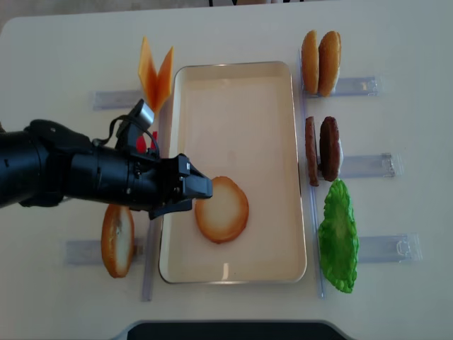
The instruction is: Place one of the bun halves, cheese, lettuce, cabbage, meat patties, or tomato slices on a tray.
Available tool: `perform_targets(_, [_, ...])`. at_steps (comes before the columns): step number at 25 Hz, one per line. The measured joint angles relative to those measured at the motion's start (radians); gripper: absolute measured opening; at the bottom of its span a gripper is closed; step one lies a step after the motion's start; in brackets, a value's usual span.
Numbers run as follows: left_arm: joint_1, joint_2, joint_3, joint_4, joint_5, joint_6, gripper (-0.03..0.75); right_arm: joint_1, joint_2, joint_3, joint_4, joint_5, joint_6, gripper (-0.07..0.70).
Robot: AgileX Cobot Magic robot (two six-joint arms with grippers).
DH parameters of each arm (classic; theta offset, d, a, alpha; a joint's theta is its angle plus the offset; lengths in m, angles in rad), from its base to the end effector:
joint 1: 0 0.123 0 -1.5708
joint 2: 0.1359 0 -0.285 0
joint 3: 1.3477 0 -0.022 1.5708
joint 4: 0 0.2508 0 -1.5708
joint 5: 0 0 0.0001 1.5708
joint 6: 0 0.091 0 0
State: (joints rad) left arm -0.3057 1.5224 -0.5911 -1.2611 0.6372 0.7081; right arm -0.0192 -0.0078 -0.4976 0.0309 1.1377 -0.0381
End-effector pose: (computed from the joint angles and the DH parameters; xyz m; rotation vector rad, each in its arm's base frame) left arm 0.2173 -0.1227 0.1685 -0.0248 2.7268 -1.0491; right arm -0.0091 0.0027 0.2705 -0.0230 2.1154 0.0032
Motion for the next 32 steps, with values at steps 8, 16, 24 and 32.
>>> perform_targets(8, [0.000,-0.061,-0.076,0.248,0.008,-0.238,0.484,0.000,0.000,0.000,0.000,0.000,0.000,0.589])
perform_targets(16, [0.000,-0.095,-0.212,0.639,0.116,-0.558,0.484,0.000,0.000,0.000,0.000,0.000,0.000,0.589])
perform_targets(24, [0.000,-0.095,-0.322,0.931,0.284,-0.746,0.484,0.000,0.000,0.000,0.000,0.000,0.000,0.589])
perform_targets(32, [0.000,-0.095,-0.410,1.153,0.427,-0.912,0.484,0.000,0.000,0.000,0.000,0.000,0.000,0.589])
